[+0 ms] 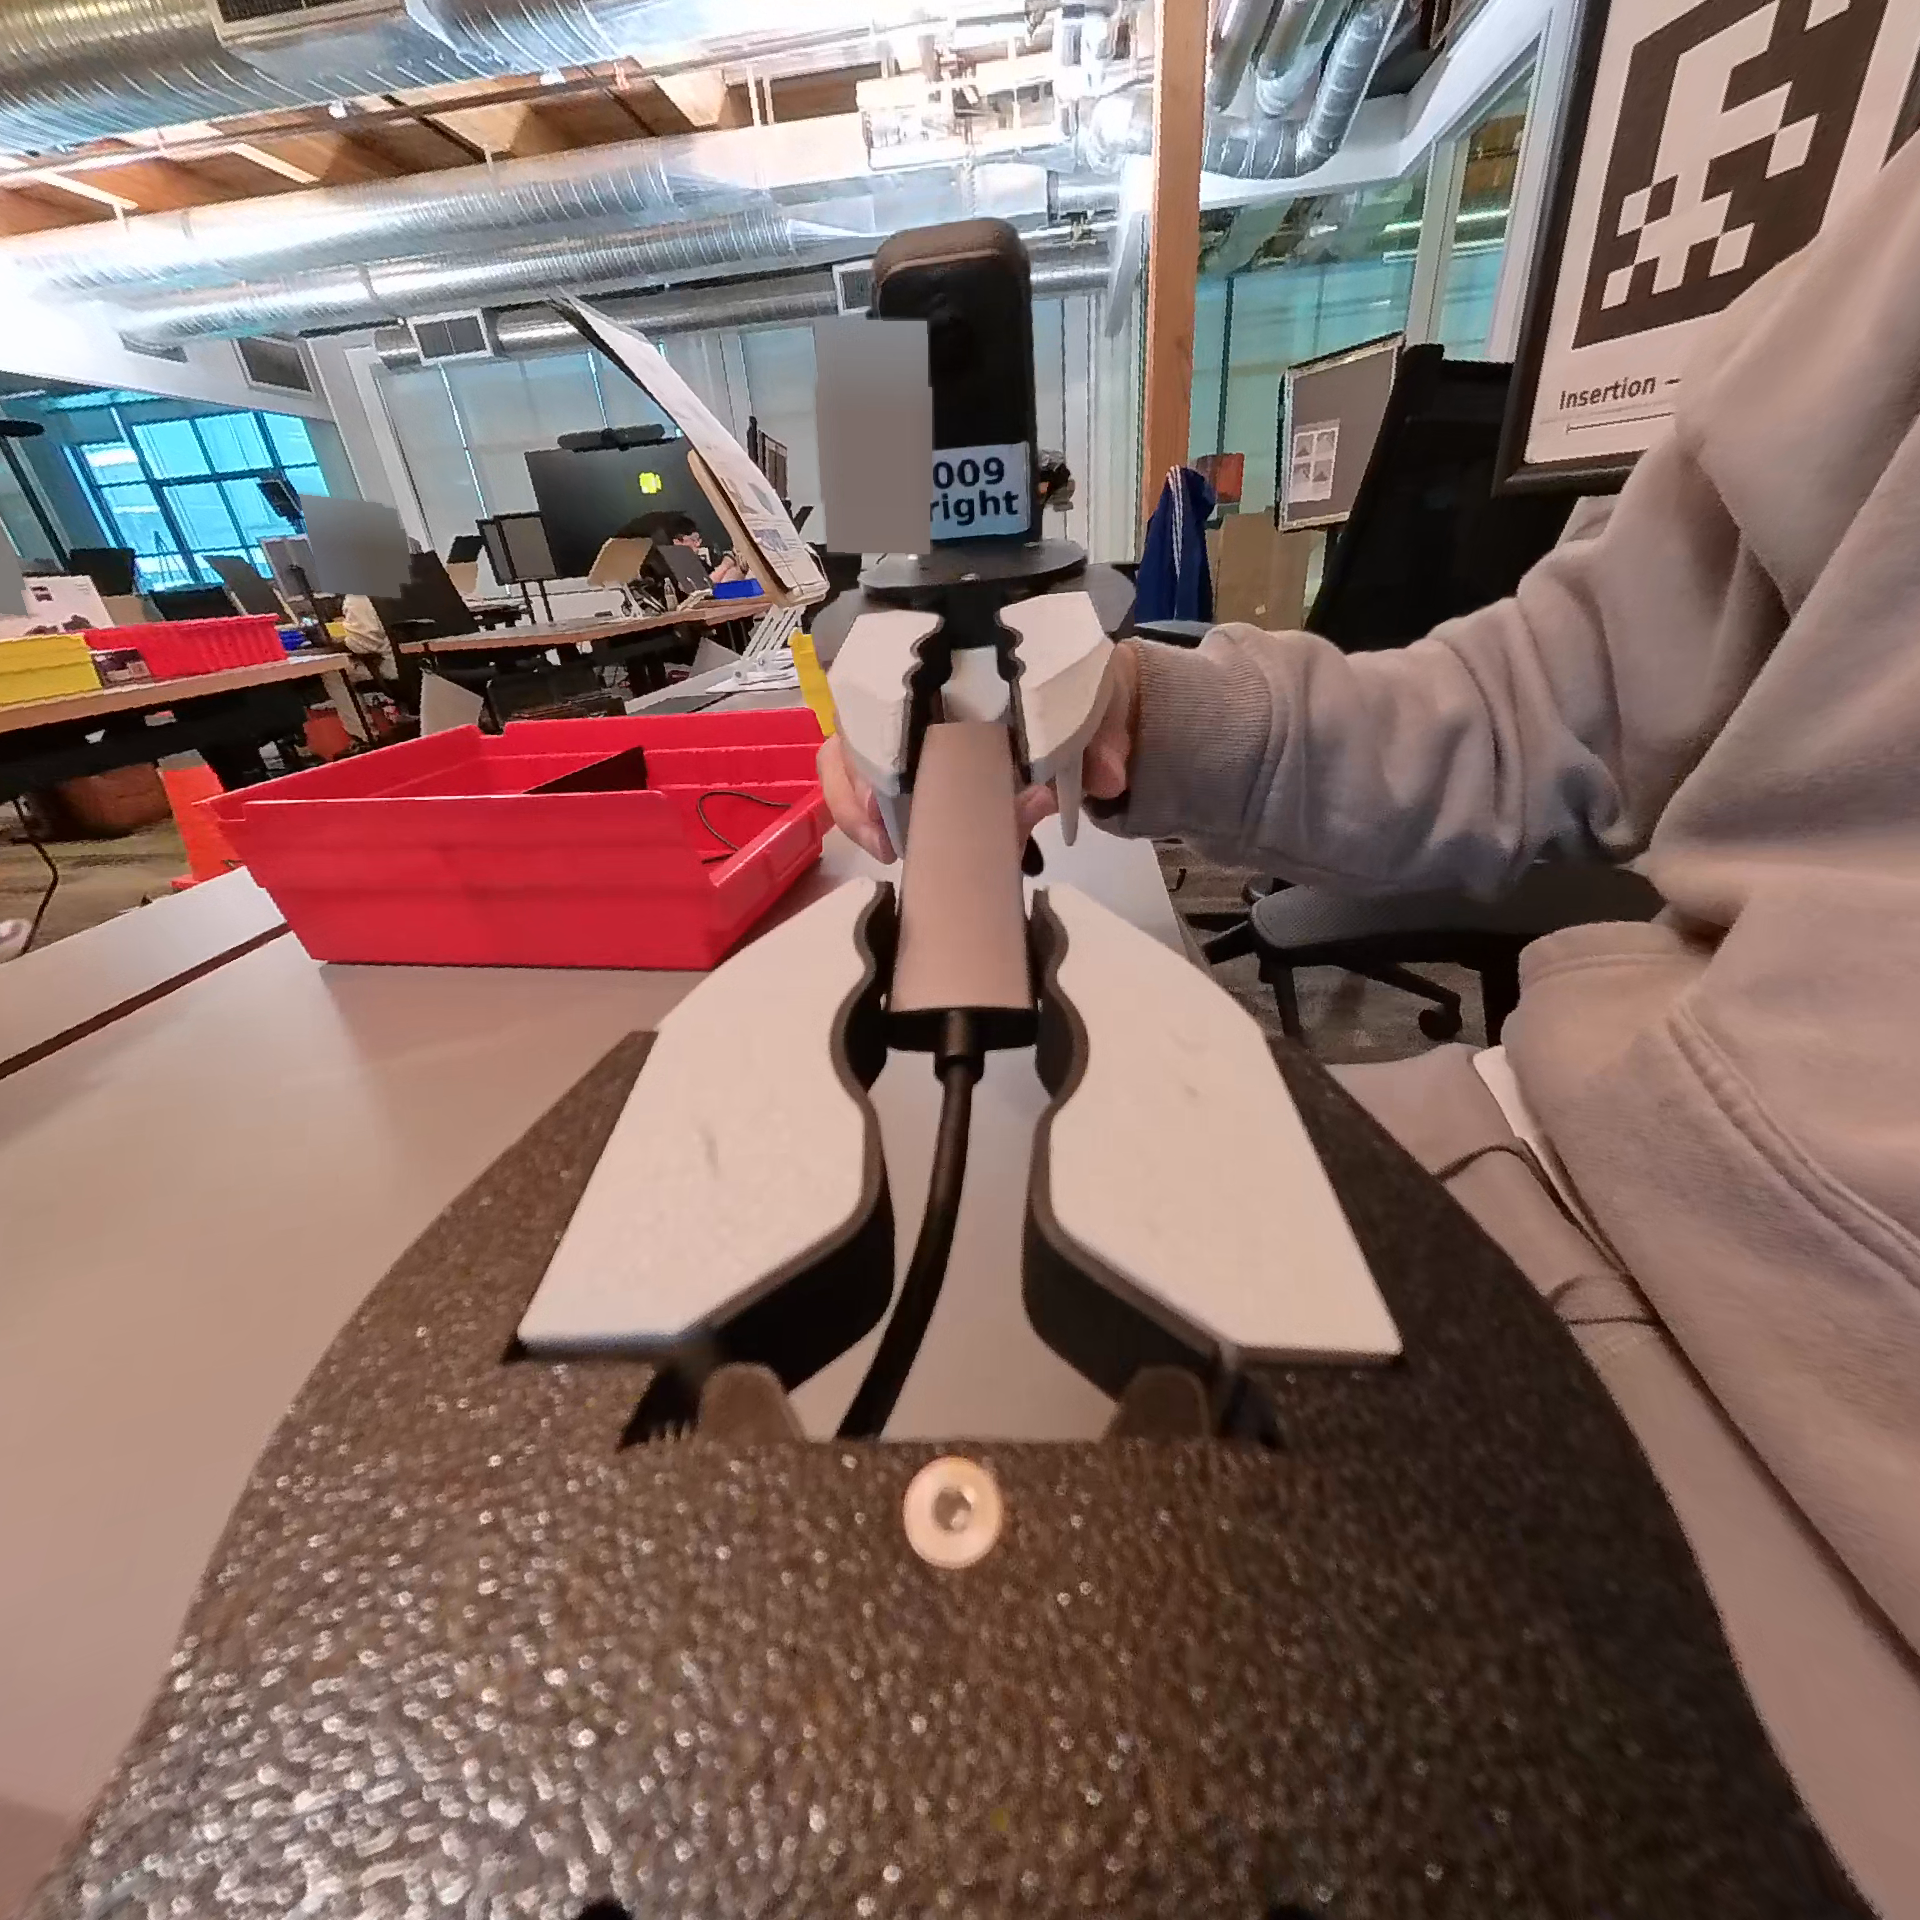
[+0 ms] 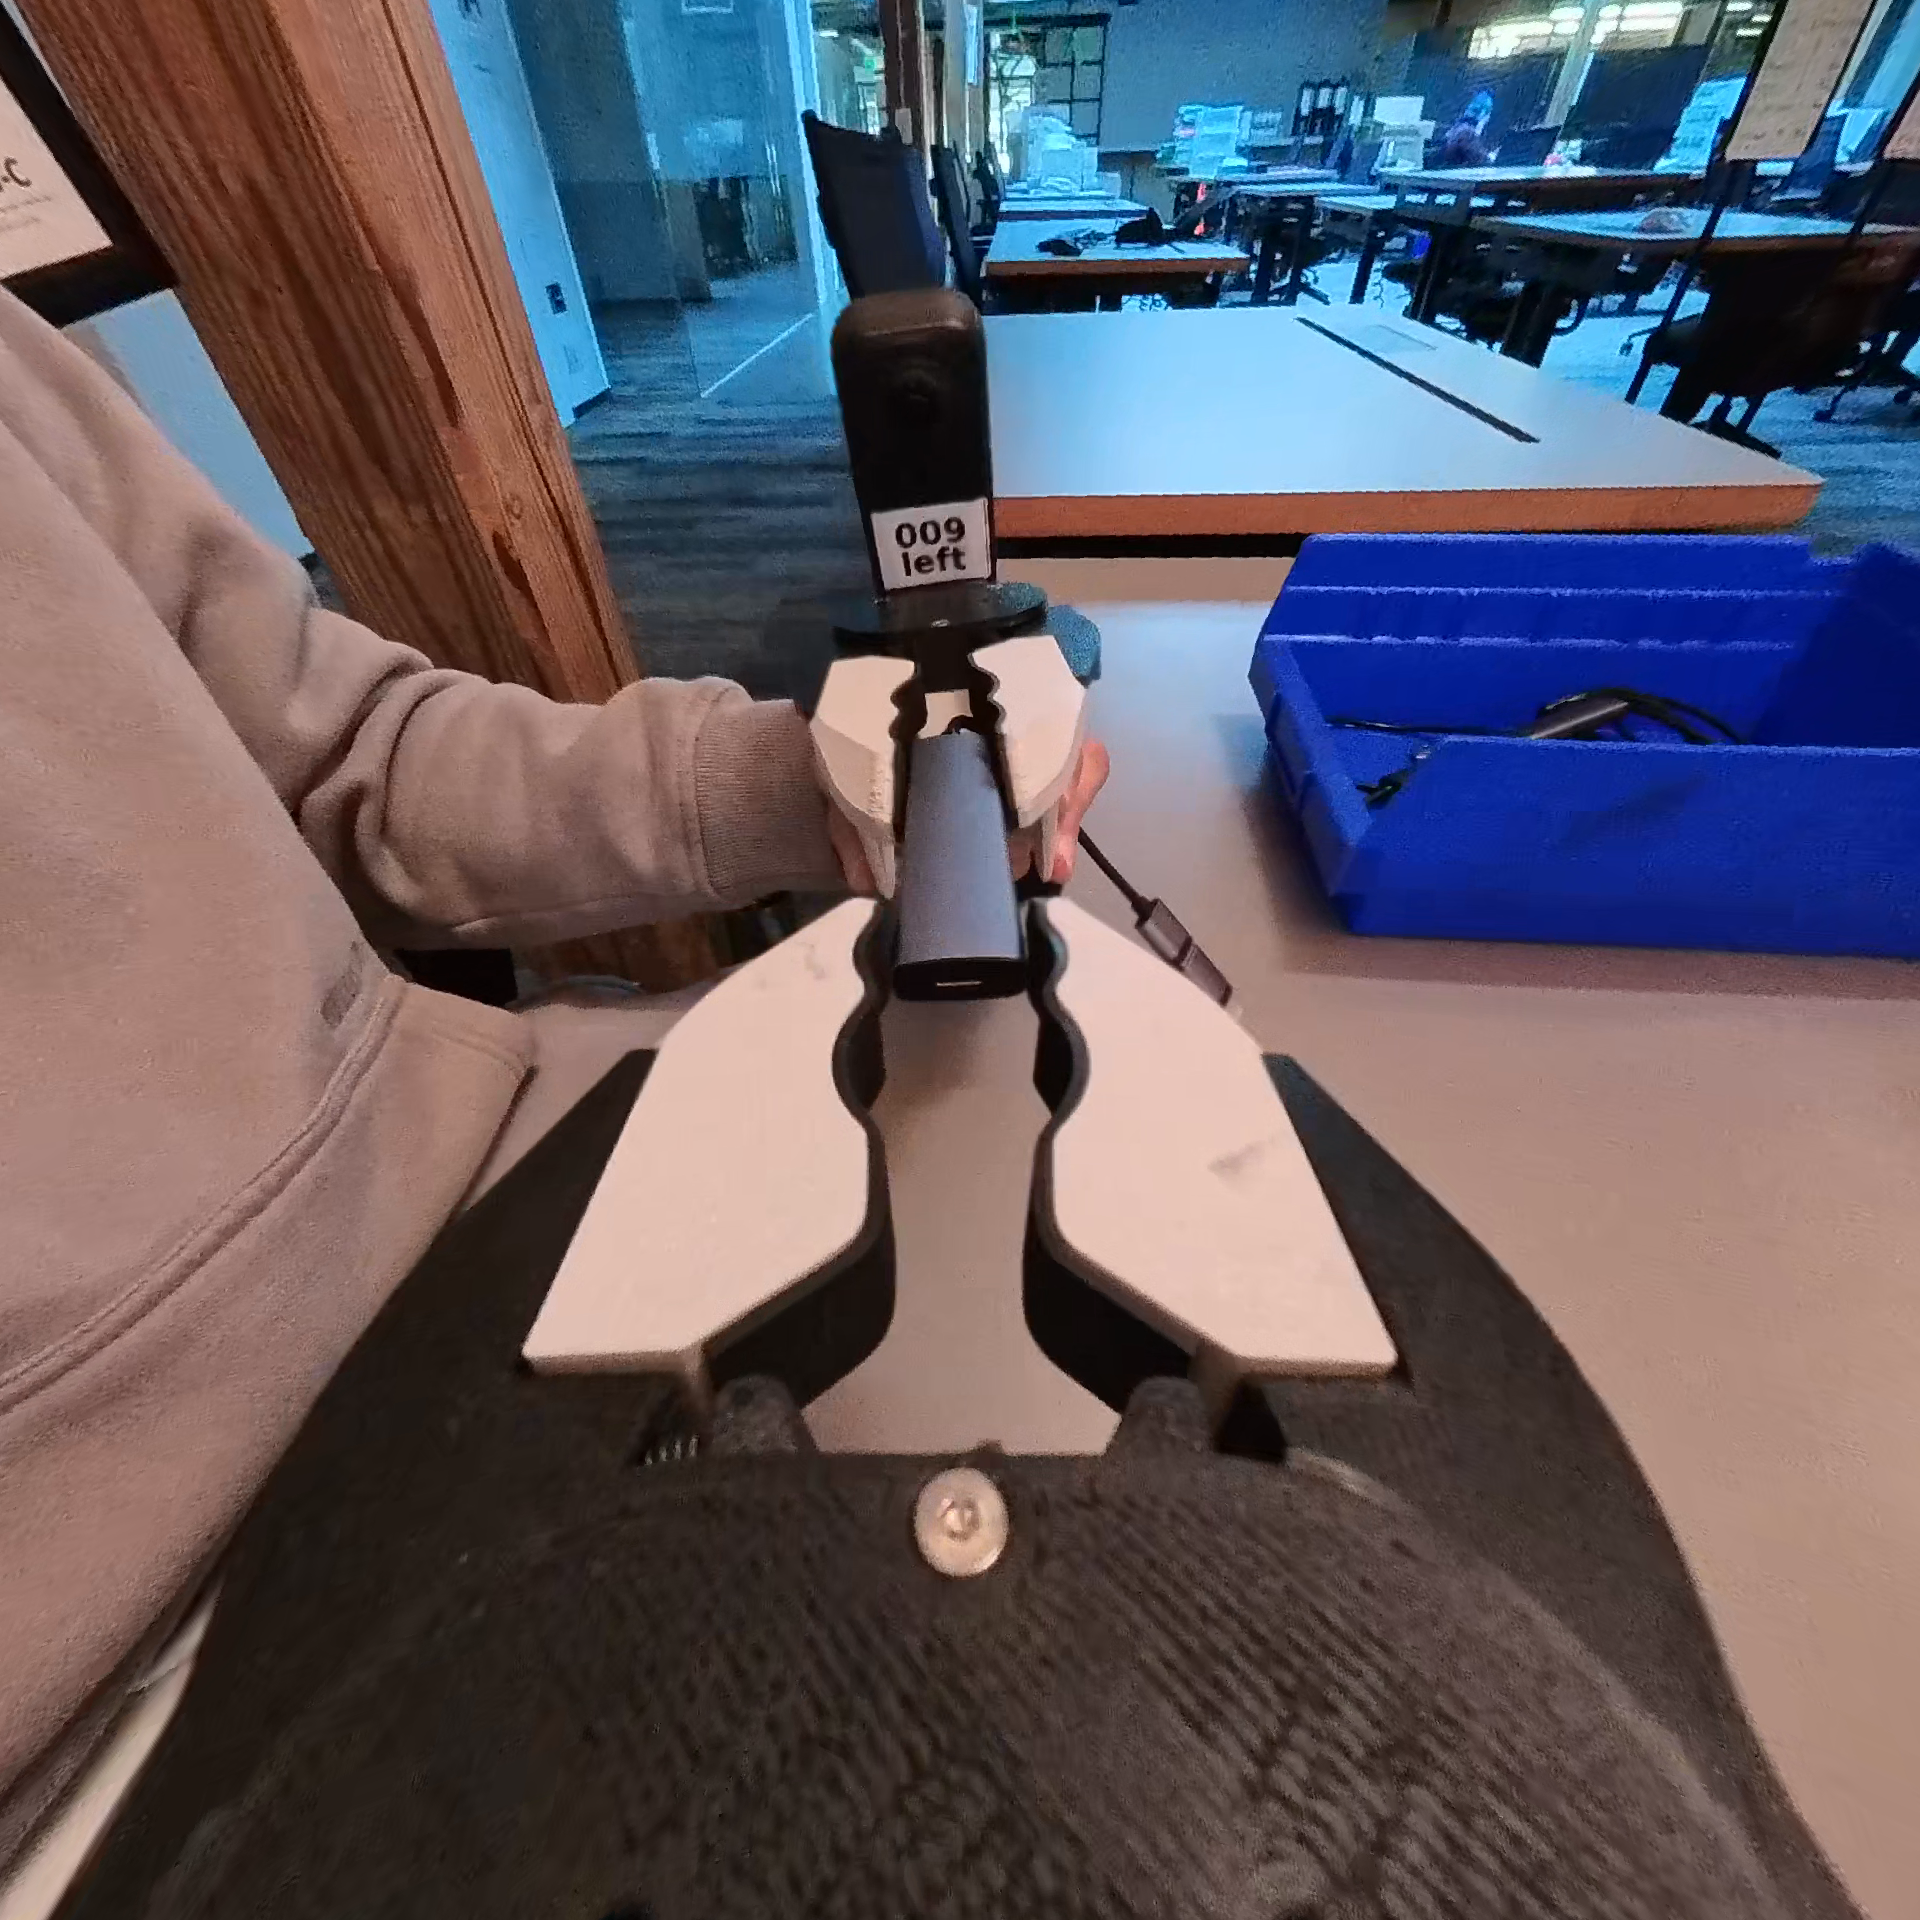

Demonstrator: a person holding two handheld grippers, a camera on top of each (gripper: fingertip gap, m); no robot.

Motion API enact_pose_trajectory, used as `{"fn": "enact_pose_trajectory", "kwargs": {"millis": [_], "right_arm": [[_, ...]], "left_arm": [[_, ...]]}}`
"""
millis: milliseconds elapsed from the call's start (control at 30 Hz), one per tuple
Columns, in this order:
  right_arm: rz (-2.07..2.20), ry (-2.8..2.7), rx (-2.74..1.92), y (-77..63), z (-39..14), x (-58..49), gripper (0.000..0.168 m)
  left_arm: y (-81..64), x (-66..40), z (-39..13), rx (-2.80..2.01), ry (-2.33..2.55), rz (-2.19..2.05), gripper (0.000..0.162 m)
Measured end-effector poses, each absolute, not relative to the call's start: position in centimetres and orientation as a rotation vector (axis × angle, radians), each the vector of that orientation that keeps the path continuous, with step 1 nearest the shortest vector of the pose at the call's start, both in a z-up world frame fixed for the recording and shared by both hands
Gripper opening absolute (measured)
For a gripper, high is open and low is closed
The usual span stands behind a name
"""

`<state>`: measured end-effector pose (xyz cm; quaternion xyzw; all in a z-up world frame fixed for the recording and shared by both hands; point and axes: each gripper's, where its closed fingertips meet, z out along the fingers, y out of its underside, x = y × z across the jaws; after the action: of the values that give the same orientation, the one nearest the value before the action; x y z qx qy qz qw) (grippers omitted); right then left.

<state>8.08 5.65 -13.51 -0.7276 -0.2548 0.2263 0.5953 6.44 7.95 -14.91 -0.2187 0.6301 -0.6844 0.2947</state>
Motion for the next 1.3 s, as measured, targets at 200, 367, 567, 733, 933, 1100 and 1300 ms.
{"fn": "enact_pose_trajectory", "kwargs": {"millis": [200, 367, 567, 733, 933, 1100, 1300], "right_arm": [[0.47, -0.582, -1.69, 6.3, -12.9, 8.4, 0.025], [0.319, -0.554, -1.654, 6.2, -9.0, 11.9, 0.025], [0.005, -0.44, -1.574, 4.2, 0.9, 21.2, 0.025], [-0.314, -0.202, -1.58, 2.7, 6.8, 32.5, 0.025], [-0.357, 0.046, -1.842, 3.0, -0.6, 45.0, 0.025], [-0.319, 0.221, -1.939, 4.0, -7.2, 49.2, 0.025], [-0.438, 0.414, -2.09, 4.0, -12.3, 53.7, 0.031]], "left_arm": [[8.6, 7.0, -14.6, -0.643, 1.623, -1.822, 0.027], [11.4, 7.9, -12.5, -0.779, 1.408, -1.72, 0.092], [14.6, 7.8, -11.7, -0.842, 1.259, -1.642, 0.097], [15.5, 8.3, -13.3, -0.913, 1.238, -1.688, 0.09], [14.9, 8.9, -14.1, -0.927, 1.281, -1.682, 0.088], [14.5, 9.0, -14.4, -0.923, 1.311, -1.67, 0.087], [14.7, 9.3, -14.7, -0.941, 1.294, -1.696, 0.085]]}}
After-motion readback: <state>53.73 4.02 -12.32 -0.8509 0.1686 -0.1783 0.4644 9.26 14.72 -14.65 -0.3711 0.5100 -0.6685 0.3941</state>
